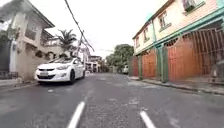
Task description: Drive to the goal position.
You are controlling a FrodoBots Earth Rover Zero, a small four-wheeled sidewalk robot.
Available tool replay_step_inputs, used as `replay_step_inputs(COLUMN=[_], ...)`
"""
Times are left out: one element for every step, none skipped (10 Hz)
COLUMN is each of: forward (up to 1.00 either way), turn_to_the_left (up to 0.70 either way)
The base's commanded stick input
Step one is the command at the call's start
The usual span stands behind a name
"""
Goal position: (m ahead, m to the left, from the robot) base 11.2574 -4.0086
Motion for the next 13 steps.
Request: replay_step_inputs(forward=[0.7, 0.7, 0.7, 0.7, 0.7, 0.7, 0.7, 0.7, 0.7, 0.7, 0.7, 0.7, 0.7], turn_to_the_left=[0.0, 0.0, 0.0, 0.0, 0.0, 0.0, 0.0, 0.0, 0.0, 0.0, 0.0, 0.0, 0.0])
